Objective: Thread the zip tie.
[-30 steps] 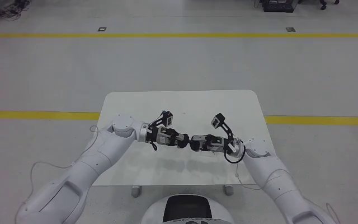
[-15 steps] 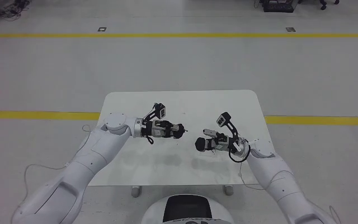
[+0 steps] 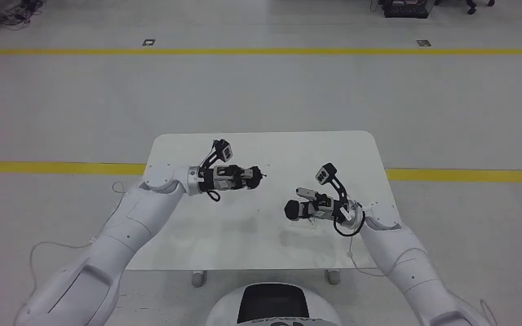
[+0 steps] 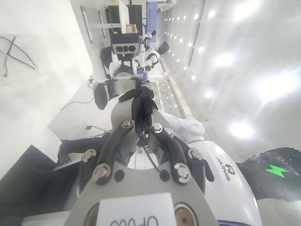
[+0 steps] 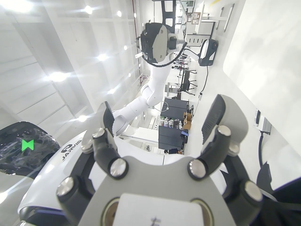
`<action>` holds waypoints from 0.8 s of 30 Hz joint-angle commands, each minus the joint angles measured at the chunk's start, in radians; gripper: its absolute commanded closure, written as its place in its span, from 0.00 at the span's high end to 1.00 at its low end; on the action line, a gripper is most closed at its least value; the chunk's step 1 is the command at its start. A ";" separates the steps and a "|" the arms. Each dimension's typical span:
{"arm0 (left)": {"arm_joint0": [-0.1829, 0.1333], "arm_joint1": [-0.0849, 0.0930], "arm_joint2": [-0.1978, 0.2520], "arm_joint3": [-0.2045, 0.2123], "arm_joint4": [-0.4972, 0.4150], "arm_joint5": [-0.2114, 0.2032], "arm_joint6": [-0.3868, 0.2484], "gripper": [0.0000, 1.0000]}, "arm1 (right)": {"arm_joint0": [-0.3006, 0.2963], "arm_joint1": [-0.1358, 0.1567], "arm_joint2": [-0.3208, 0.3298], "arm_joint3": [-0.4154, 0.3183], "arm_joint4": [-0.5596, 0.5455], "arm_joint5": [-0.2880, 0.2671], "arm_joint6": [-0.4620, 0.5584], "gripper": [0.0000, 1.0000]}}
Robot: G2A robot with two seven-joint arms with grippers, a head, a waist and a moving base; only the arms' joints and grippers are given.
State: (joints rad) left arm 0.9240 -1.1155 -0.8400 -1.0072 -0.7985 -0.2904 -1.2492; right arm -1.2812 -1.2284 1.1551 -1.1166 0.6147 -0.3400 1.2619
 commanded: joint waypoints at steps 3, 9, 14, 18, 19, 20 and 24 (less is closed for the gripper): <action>0.009 0.004 -0.024 0.003 -0.033 -0.050 -0.042 0.00 | 0.000 0.000 0.000 0.000 0.000 0.000 0.000 1.00; 0.015 0.004 -0.056 0.013 -0.057 -0.050 -0.082 0.00 | 0.000 0.000 0.000 0.000 0.000 0.000 0.000 1.00; 0.014 0.000 -0.065 0.020 -0.070 -0.050 -0.101 0.00 | -0.001 0.000 0.001 -0.001 -0.005 0.001 -0.008 1.00; 0.014 0.000 -0.065 0.020 -0.070 -0.050 -0.101 0.00 | -0.009 0.018 0.011 -0.092 -0.198 0.069 -0.123 1.00; 0.014 0.000 -0.065 0.020 -0.070 -0.050 -0.101 0.00 | -0.011 0.023 0.015 -0.120 -0.239 0.106 -0.140 1.00; 0.014 0.000 -0.065 0.020 -0.070 -0.050 -0.101 0.00 | -0.014 0.028 0.022 -0.149 -0.285 0.138 -0.166 1.00; 0.014 0.000 -0.065 0.020 -0.070 -0.050 -0.101 0.00 | -0.044 0.050 0.044 -0.302 -0.477 0.336 -0.255 1.00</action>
State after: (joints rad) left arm 0.9384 -1.1150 -0.9052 -0.9871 -0.8685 -0.3400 -1.3497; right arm -1.3160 -1.1842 1.1940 -1.3694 0.1983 -0.0797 1.0250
